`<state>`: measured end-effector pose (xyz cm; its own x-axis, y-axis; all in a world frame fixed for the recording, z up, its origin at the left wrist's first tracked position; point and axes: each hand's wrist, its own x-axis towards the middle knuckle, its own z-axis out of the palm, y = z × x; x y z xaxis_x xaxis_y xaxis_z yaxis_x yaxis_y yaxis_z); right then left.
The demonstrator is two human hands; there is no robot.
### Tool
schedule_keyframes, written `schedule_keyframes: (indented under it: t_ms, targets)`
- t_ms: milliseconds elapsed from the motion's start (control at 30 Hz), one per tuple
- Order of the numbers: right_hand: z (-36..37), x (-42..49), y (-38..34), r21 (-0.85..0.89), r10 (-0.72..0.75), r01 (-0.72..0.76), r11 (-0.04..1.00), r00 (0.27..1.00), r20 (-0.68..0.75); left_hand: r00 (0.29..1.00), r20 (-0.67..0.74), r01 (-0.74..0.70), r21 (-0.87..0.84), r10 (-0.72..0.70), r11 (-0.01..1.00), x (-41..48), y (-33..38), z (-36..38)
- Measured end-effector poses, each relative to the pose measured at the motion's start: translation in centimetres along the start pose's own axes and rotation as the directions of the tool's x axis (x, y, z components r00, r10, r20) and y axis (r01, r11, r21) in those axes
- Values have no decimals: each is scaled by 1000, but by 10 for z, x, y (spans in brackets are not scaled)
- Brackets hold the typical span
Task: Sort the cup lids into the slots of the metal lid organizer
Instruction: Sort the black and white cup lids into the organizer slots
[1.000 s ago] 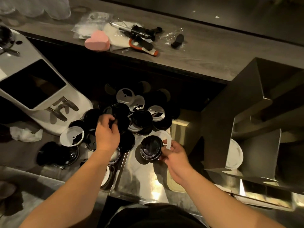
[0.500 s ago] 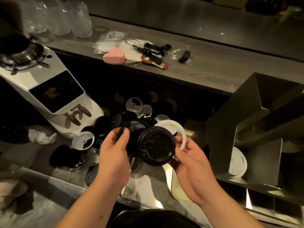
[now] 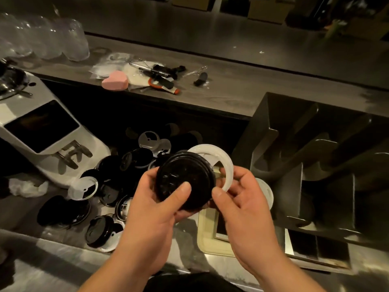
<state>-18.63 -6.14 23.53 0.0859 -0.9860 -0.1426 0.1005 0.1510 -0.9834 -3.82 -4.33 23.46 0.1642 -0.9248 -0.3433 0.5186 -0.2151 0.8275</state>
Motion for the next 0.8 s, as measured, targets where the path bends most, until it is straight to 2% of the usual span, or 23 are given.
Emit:
schedule_keyframes:
  t_ms: [100,167,233,333,367,467,567,600,667,733,800]
  targets:
    - [-18,-8,-15,21,-64,65,998,998,-15,999,35,-37,-20,38,999,-7,-5,18]
    - [-33,-10,-23,-24,-133,132,991,990,-45,997,57,-58,-21,59,998,-9,-7,28]
    - [-45,-8,-26,-136,-189,187,973,982,-8,994,96,-51,10,50,999,-10,-8,33]
    - [-71,-4,-29,-217,-165,179,960,983,81,991,134,-36,79,26,996,-9,-17,44]
    - [-79,-4,-30,-296,-198,228,928,972,130,990,140,-28,89,15,996,-9,-20,46]
    - [-99,-1,-39,-621,-239,433,654,897,373,988,153,-1,126,-18,992,-6,-24,51]
    - [-111,5,-45,-748,-224,507,427,861,456,982,182,24,141,-50,990,-5,-28,54]
    - [-113,7,-47,-764,-250,501,407,866,434,979,195,26,156,-56,987,-4,-29,55]
    - [-114,9,-55,-766,-229,456,454,890,394,973,221,28,179,-68,983,0,-28,56]
    - [-115,9,-63,-772,-141,416,480,906,400,961,261,35,208,-90,977,4,-27,54]
    - [-118,11,-69,-798,-61,383,464,913,403,952,283,47,240,-116,970,6,-25,53]
